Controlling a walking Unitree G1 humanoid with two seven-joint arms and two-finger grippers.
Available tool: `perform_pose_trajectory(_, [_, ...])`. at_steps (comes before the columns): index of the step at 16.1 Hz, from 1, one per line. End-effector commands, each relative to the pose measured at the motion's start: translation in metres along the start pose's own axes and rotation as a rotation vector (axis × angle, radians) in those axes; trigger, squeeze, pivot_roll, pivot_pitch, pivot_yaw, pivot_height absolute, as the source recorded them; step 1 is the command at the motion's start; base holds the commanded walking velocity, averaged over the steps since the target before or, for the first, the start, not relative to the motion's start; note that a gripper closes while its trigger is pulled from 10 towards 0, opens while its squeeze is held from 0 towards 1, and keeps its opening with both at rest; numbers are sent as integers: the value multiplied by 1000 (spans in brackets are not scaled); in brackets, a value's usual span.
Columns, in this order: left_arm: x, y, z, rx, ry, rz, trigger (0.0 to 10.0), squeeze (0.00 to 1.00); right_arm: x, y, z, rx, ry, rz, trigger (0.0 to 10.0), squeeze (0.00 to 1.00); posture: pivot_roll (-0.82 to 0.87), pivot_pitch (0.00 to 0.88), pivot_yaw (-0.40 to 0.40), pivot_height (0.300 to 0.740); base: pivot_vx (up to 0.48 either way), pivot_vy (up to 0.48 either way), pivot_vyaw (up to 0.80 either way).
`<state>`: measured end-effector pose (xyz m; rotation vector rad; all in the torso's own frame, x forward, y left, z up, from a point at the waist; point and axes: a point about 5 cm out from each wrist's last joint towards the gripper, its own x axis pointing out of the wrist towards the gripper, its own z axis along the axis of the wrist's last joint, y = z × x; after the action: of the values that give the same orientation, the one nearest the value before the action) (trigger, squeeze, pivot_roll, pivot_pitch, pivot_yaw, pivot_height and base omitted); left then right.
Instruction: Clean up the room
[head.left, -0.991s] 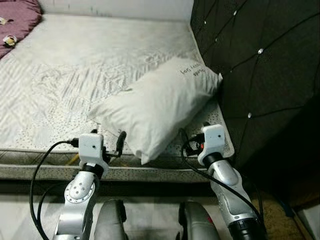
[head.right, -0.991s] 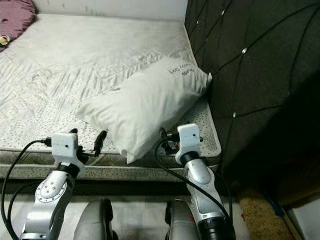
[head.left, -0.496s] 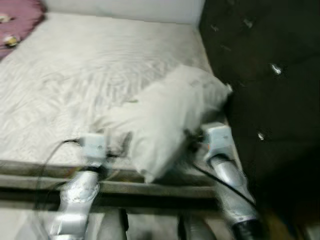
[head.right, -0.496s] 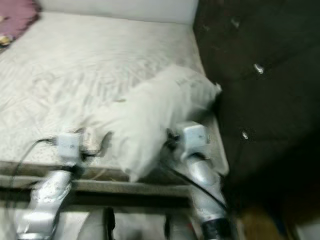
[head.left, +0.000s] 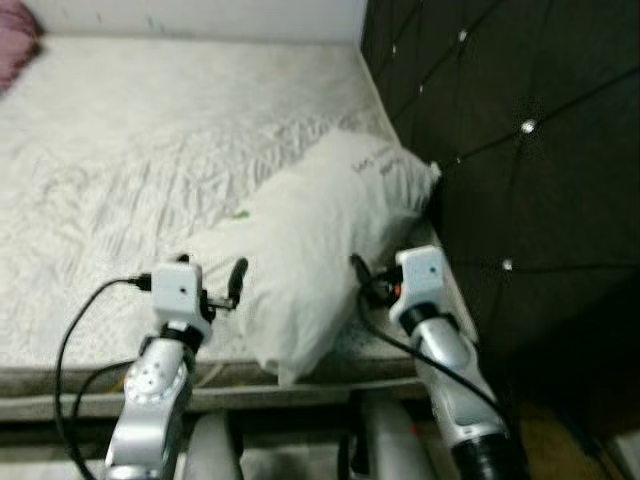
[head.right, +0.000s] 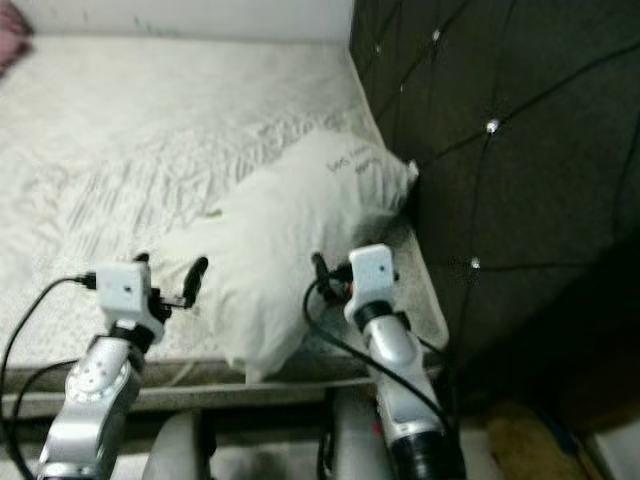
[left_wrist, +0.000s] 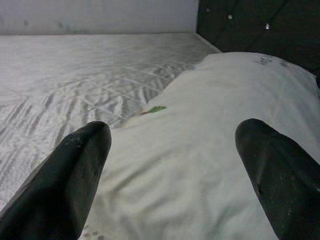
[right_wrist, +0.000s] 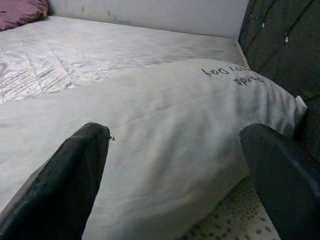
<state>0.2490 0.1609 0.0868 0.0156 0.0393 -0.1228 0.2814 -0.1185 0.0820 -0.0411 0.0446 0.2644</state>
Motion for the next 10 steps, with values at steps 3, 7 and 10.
perform_pose_trajectory(3, [0,-3,-5,7,33,-2,10000,0,-1,-3,-2,-2,4,-2,10000,0,-15,27,-30,545,0,0,0])
perform_pose_trajectory(7, [1,0,-5,-3,34,39,10000,0,-1,-2,-4,-3,16,11,10000,0,-19,27,-33,510,0,0,0])
perform_pose_trajectory(10, [0,9,-5,-5,51,138,10000,0,3,3,-8,-5,66,78,10000,0,-15,42,-36,510,0,0,0])
